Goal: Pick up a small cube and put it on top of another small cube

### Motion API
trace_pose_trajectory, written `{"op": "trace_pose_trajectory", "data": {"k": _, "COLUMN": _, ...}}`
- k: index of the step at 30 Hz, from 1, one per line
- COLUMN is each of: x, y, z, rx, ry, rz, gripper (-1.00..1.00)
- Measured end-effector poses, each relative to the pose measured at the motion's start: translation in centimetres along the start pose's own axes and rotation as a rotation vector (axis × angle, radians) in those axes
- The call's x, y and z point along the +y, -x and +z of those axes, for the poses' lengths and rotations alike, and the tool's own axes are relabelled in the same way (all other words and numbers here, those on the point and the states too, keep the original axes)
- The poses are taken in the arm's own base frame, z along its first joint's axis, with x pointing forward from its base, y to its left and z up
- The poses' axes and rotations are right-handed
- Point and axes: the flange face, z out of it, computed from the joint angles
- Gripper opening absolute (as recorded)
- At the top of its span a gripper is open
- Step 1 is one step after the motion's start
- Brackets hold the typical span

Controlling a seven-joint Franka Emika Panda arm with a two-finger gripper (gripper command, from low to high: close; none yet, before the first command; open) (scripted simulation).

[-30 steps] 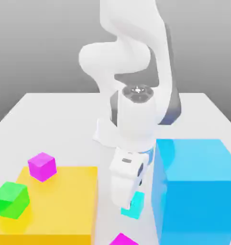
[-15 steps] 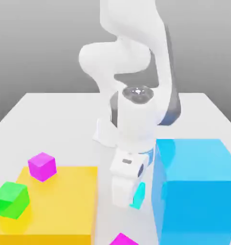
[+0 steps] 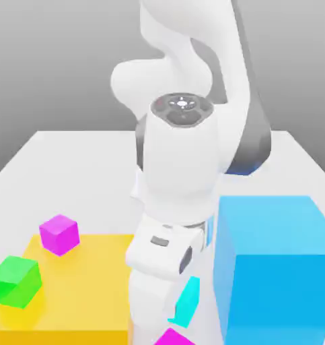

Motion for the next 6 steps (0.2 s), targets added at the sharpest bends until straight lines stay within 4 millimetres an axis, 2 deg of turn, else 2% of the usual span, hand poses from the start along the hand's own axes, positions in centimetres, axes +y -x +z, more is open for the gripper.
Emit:
{"op": "trace_pose_trajectory", "data": {"k": 2, "x": 0.1, "y": -0.1, "z": 2.8, "rx": 0.000, "ry": 0.001, "rz": 0.001, "gripper": -1.00}}
{"op": "trace_pose_trajectory", "data": {"k": 3, "x": 0.1, "y": -0.1, "z": 3.7, "rx": 0.000, "ry": 0.001, "rz": 0.001, "gripper": 1.00}}
{"op": "trace_pose_trajectory", "data": {"k": 6, "x": 0.1, "y": -0.1, "z": 3.7, "rx": 0.000, "ry": 0.001, "rz": 0.001, "gripper": 1.00}}
